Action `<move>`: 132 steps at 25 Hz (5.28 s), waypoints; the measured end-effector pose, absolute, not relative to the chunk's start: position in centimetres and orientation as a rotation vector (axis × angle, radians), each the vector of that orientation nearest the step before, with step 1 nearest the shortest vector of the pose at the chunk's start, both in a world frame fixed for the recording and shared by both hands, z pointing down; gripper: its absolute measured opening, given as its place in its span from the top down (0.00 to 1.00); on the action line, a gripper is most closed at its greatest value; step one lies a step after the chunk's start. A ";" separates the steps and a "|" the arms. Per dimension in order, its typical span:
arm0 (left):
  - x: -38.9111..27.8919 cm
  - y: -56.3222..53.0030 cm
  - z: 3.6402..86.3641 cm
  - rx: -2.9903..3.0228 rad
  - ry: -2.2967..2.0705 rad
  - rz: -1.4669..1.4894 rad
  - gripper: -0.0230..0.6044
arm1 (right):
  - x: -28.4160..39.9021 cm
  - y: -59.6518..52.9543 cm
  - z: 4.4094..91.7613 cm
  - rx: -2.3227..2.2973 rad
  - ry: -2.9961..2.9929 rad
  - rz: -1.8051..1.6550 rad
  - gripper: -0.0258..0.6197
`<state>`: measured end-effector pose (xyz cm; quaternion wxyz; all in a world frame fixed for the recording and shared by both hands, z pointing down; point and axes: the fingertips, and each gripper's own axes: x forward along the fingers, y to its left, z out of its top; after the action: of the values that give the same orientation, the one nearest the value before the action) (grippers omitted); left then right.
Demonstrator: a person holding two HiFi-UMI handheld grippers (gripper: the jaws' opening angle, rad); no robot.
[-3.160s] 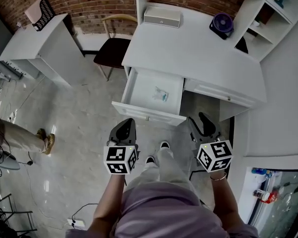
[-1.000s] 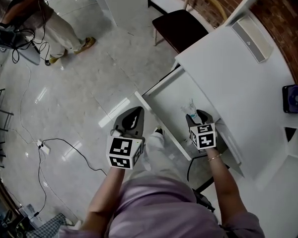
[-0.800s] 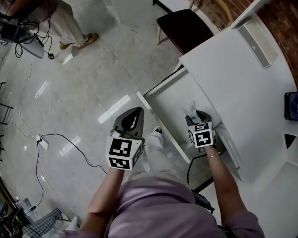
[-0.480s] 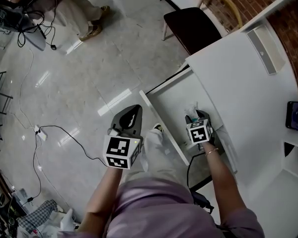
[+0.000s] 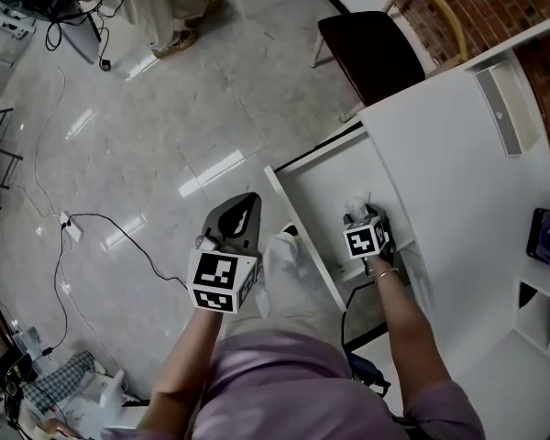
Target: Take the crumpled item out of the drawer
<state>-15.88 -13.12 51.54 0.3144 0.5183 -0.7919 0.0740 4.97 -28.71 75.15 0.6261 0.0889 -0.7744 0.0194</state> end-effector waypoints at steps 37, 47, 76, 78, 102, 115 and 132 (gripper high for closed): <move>-16.4 -10.8 52.0 1.400 -2.071 0.183 0.96 | 3.5 -24.4 76.4 0.081 -1.722 0.068 0.74; -15.7 -11.9 50.6 1.480 -2.039 0.132 0.96 | 2.1 -23.1 70.9 0.175 -1.902 0.188 0.75; -12.8 -11.1 47.6 1.779 -1.928 0.172 0.96 | 4.1 -21.5 51.5 0.654 -2.301 0.421 0.75; -12.6 -10.7 47.2 1.799 -1.915 0.173 0.96 | 4.5 -20.9 50.1 0.698 -2.323 0.434 0.75; -11.1 -8.9 44.6 1.957 -1.852 0.190 0.96 | 9.2 -15.8 40.8 1.077 -2.519 0.525 0.75; -10.4 -8.6 43.8 2.000 -1.825 0.192 0.96 | 10.2 -14.5 38.5 1.187 -2.570 0.511 0.77; -9.9 -8.9 43.6 2.025 -1.827 0.201 0.96 | 10.5 -13.7 37.3 1.190 -2.616 0.481 0.77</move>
<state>-9.86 -8.93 43.59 0.2018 0.7252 -0.6544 0.0719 10.47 -13.73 37.29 0.1138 0.4058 -0.8919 0.1640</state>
